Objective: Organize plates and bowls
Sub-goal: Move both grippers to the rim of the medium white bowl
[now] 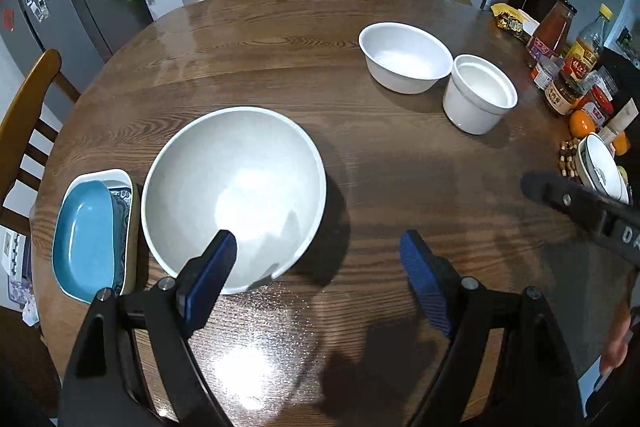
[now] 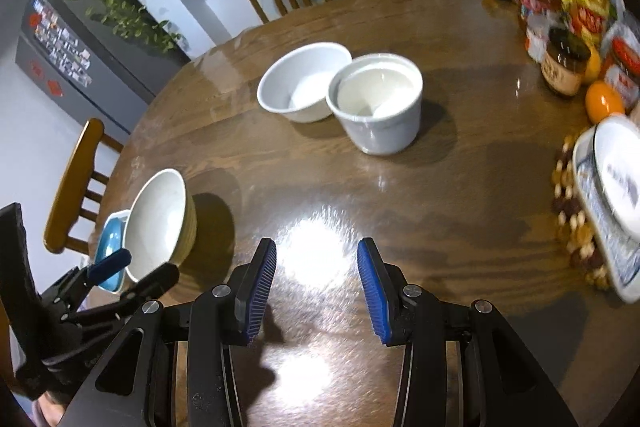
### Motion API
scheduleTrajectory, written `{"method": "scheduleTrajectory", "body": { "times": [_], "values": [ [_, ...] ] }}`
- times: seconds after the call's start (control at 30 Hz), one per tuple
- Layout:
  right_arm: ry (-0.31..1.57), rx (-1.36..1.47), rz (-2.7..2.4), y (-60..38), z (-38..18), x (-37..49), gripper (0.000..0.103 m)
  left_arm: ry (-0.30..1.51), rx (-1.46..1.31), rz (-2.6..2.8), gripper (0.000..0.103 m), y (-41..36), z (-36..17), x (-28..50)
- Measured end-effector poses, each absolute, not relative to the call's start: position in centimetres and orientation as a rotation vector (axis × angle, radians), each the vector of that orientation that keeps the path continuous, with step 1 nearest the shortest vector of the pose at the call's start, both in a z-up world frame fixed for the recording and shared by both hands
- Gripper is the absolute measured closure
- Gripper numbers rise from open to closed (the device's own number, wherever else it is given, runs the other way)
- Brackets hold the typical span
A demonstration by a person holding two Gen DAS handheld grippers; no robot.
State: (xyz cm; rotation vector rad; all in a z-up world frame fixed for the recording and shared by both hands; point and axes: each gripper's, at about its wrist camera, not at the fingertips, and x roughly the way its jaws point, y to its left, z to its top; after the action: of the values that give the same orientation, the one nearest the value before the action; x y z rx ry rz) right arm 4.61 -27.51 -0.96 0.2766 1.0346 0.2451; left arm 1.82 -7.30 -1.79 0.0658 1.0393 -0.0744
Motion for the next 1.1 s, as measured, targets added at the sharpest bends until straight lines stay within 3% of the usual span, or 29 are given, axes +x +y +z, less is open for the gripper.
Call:
{"method": "scheduleTrajectory", "body": {
  "times": [0.37, 0.67, 0.73, 0.77, 0.8, 1.1],
  "values": [
    [0.913, -0.057, 0.395, -19.1, -0.2, 13.5, 0.060, 1.023, 0.001, 0.027, 0.020, -5.2, -0.8, 2.5],
    [0.989, -0.214, 0.425, -14.9, -4.2, 18.7, 0.060, 1.027, -0.047, 0.104, 0.020, -2.7, -0.6, 2.7],
    [0.990, -0.256, 0.416, -14.4, -4.7, 18.7, 0.068, 1.033, -0.059, 0.116, 0.020, -2.3, -0.7, 2.7],
    [0.988, -0.273, 0.409, -14.3, -4.8, 18.7, 0.083, 1.035, -0.064, 0.118, 0.020, -2.2, -0.8, 2.8],
    [0.988, -0.286, 0.405, -14.2, -4.8, 18.7, 0.093, 1.038, -0.069, 0.121, 0.020, -2.0, -0.9, 2.8],
    [0.970, -0.263, 0.603, -14.8, -2.3, 12.3, 0.094, 1.067, -0.077, 0.043, 0.020, -3.4, -1.7, 3.7]
  ]
}}
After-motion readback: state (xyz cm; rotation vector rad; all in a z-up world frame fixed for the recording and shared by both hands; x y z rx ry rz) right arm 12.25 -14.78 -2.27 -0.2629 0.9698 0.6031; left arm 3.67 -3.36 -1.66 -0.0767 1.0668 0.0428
